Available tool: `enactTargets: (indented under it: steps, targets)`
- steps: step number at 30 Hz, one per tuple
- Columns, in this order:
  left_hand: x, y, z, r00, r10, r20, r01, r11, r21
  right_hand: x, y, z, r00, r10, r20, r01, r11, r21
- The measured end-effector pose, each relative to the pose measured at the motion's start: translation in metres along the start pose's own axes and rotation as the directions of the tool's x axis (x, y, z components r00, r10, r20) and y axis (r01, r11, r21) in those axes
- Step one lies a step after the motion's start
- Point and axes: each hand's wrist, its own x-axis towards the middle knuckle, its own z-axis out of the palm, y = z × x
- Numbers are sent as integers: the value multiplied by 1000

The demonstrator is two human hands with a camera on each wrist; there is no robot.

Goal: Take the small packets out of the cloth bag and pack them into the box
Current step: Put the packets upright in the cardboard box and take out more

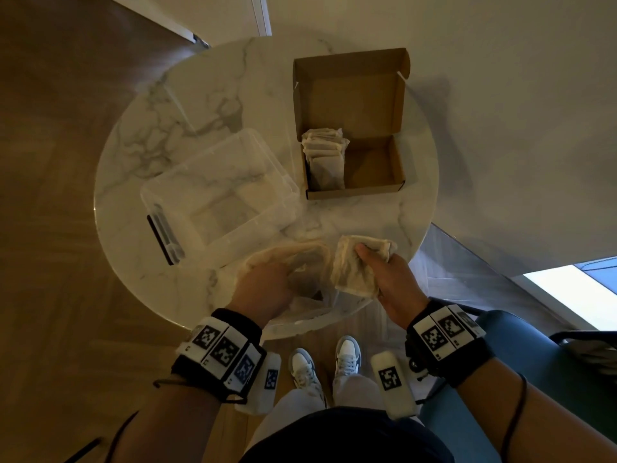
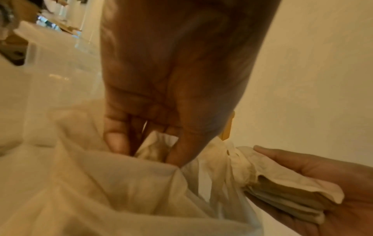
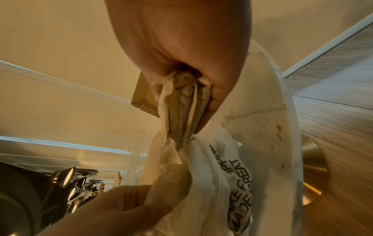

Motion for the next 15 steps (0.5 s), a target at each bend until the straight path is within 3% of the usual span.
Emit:
enactTargets:
  steps: [2, 4, 7, 12, 15]
  targets:
    - [-5, 4, -10, 990, 41, -134, -44, 999, -14, -1, 1, 0, 1000, 1, -4, -1, 1000, -7]
    - [-10, 9, -24, 980, 69, -186, -96, 985, -140, -2, 1, 1, 1000, 2, -10, -2, 1000, 1]
    - [-11, 13, -32, 983, 52, -177, -116, 920, -374, 2, -1, 6, 999, 13, -40, -15, 999, -51]
    - [-8, 13, -20, 996, 23, -85, -54, 924, -378, 0, -1, 10, 1000, -6, -28, 4, 997, -77]
    - [-10, 8, -13, 997, 64, -31, -71, 913, -403, -5, -2, 8, 1000, -20, -2, 19, 999, -50]
